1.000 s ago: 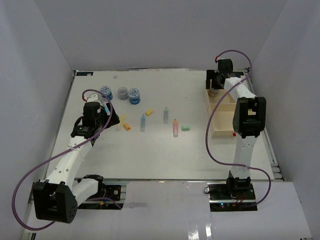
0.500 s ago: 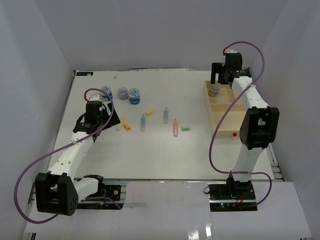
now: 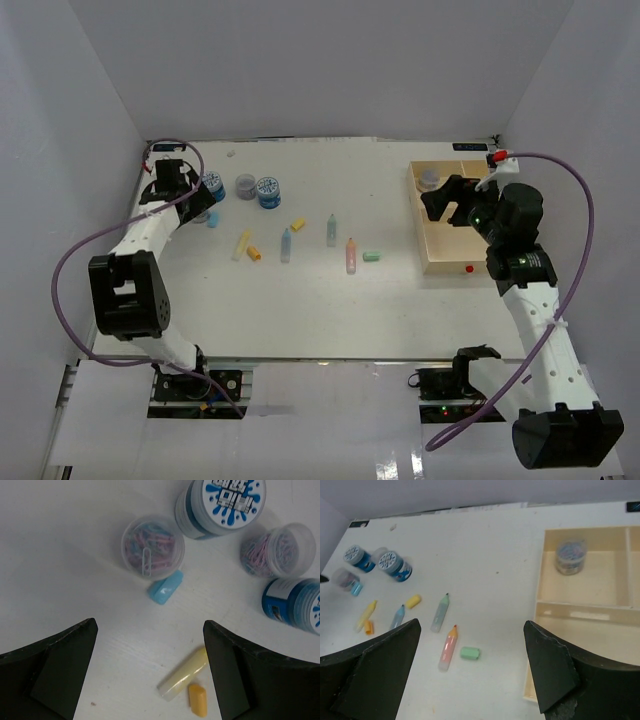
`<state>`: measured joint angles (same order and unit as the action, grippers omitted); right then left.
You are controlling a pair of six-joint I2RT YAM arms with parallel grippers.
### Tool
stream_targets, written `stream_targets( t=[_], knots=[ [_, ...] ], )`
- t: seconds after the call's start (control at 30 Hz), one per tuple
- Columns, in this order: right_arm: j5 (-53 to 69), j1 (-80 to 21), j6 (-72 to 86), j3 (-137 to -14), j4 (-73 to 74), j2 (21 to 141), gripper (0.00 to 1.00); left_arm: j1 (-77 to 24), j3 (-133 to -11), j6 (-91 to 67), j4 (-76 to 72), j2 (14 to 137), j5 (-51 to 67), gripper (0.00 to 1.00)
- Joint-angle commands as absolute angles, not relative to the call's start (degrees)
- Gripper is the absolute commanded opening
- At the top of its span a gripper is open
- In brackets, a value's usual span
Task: Sort the stationery into containers
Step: Pick up the stationery from the center of the board.
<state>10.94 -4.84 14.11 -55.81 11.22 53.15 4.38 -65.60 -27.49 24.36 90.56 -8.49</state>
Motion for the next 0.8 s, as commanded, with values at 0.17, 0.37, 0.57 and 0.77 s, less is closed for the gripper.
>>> stream_targets(
  t=[0.17, 0.37, 0.57, 0.77],
  knots=[
    [21.89, -4.83, 19.08, -44.65, 6.41, 43.42, 0.9, 4.75, -77.52, -25.58, 22.33, 103.09, -10.55, 0.98],
    [21.71, -6.06, 17.58, -44.3, 7.29, 42.28, 0.9, 4.83, -79.63, -23.29, 21.71, 107.49, -13.27, 0.98],
    [21.97, -6.42, 17.14, -44.21, 7.56, 42.36, 0.9, 4.83, -81.3, -23.64, 21.53, 111.09, -14.24, 0.98],
    [21.62, -6.59, 16.44, -43.33, 7.56, 42.36, 0.9, 5.01, -83.14, -24.26, 21.44, 113.73, -14.68, 0.91]
  ],
)
